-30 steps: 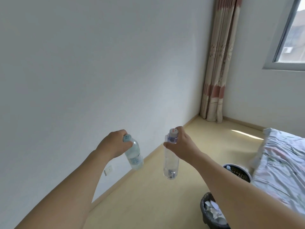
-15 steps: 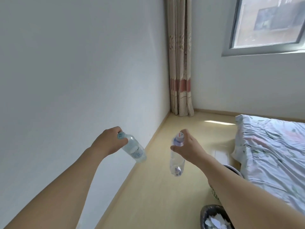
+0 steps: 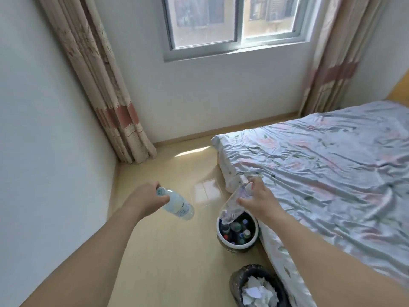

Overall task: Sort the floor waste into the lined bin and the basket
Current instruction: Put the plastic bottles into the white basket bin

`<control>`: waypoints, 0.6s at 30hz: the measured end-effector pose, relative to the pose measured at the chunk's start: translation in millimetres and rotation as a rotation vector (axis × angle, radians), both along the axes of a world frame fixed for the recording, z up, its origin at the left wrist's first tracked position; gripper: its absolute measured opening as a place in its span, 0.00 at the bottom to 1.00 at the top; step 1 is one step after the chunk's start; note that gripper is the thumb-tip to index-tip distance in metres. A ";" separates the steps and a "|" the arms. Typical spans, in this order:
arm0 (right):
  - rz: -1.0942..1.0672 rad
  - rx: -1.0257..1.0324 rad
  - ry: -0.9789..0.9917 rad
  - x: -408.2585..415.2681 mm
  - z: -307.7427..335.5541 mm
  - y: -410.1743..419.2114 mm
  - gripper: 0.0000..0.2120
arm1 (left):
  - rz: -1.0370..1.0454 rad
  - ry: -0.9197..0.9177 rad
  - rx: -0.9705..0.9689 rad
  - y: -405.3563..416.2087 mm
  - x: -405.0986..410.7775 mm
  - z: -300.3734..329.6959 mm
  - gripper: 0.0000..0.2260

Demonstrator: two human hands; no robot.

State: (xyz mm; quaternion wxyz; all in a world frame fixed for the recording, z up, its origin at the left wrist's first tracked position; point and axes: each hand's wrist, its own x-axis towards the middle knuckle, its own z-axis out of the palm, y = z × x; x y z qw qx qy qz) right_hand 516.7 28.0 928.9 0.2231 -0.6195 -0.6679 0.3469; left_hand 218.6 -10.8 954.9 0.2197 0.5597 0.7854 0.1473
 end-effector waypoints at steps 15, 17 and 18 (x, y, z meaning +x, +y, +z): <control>-0.403 -0.342 -0.097 53.3 -114.3 129.7 0.20 | -0.718 0.272 -0.226 249.3 114.6 -131.6 0.10; -0.432 -0.391 -0.108 48.3 -149.0 149.8 0.20 | -0.749 0.255 -0.275 273.1 117.9 -173.3 0.11; -0.442 -0.413 -0.121 46.6 -169.5 161.1 0.20 | -0.745 0.228 -0.299 285.0 120.7 -198.5 0.11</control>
